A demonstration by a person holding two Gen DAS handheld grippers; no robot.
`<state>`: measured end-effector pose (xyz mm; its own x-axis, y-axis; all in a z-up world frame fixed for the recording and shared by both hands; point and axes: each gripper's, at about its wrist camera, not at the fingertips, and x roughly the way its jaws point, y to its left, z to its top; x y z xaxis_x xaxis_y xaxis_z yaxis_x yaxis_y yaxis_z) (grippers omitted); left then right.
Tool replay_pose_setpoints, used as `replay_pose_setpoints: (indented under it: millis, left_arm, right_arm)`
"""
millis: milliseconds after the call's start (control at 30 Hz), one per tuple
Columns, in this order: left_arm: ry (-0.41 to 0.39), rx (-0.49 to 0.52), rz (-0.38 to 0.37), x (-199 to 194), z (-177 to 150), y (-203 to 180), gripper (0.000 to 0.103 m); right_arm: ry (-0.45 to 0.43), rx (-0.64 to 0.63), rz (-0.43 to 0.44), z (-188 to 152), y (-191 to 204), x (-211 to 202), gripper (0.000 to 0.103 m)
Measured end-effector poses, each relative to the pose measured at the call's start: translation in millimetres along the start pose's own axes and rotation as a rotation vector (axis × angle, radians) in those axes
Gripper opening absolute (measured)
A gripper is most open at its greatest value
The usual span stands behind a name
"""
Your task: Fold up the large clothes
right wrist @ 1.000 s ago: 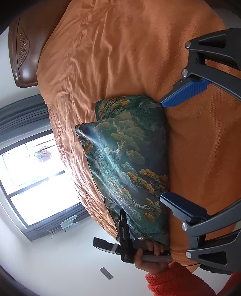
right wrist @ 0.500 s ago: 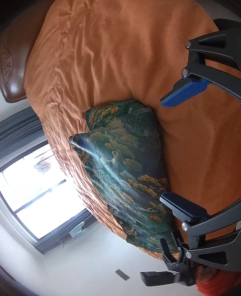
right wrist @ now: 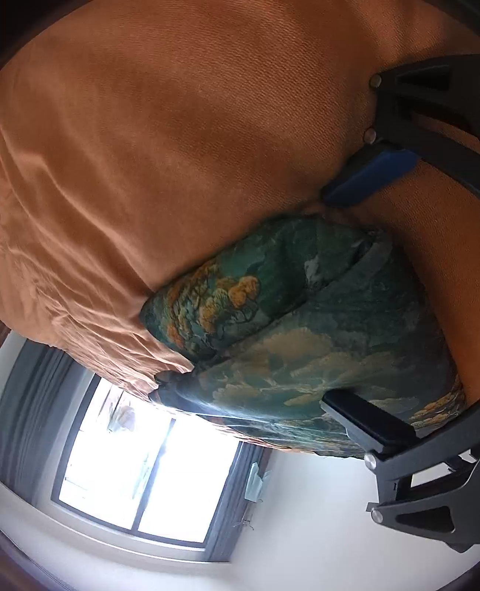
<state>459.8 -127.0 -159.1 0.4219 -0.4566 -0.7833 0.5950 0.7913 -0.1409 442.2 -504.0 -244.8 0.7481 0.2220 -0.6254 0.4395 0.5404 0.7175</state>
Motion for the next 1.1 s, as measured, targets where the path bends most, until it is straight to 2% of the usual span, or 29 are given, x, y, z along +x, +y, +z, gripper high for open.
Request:
replay_pose_setpoints:
  millis: [33, 67, 100, 167, 300, 400, 500, 600, 800, 967, 1033, 1067, 1100]
  left_arm:
    - [0.0, -0.015, -0.008, -4, 3, 4, 0.102]
    - [-0.003, -0.031, -0.016, -9, 8, 7, 0.102]
    - [-0.009, -0.045, -0.025, -14, 14, 9, 0.102]
    - [-0.025, -0.067, -0.065, -27, 30, 14, 0.102]
    - [-0.028, -0.075, -0.195, -52, 79, 9, 0.102]
    - [-0.012, -0.015, -0.293, -68, 115, -11, 0.102]
    - [0.029, 0.049, -0.319, -73, 141, -26, 0.102]
    - [0.069, 0.07, -0.254, -67, 153, -25, 0.102]
    - [0.16, 0.035, -0.156, -66, 137, -4, 0.102]
    - [0.225, 0.062, 0.045, -47, 122, 1, 0.099]
    - [0.233, 0.08, 0.126, -43, 116, 3, 0.075]
    - [0.237, 0.089, 0.159, -41, 113, 5, 0.057]
    - [0.237, 0.082, 0.14, -41, 111, 6, 0.045]
  right_arm:
    - [0.022, -0.028, -0.007, -1, 4, 4, 0.057]
    - [0.026, -0.05, -0.02, -2, 7, 5, 0.048]
    - [0.012, -0.079, -0.017, -4, 12, 2, 0.039]
    - [-0.042, -0.188, -0.027, -8, 29, -12, 0.031]
    - [-0.211, -0.517, -0.065, -37, 97, -53, 0.03]
    - [-0.305, -0.724, -0.066, -68, 145, -73, 0.03]
    - [-0.36, -0.927, -0.061, -98, 189, -82, 0.03]
    - [-0.372, -1.095, -0.04, -138, 222, -79, 0.03]
    - [-0.381, -1.44, -0.079, -214, 255, -62, 0.03]
    - [-0.374, -1.588, -0.108, -253, 263, -48, 0.03]
    - [-0.379, -1.633, -0.117, -265, 265, -40, 0.03]
    - [-0.376, -1.643, -0.119, -269, 266, -37, 0.03]
    - [-0.373, -1.649, -0.124, -272, 267, -36, 0.03]
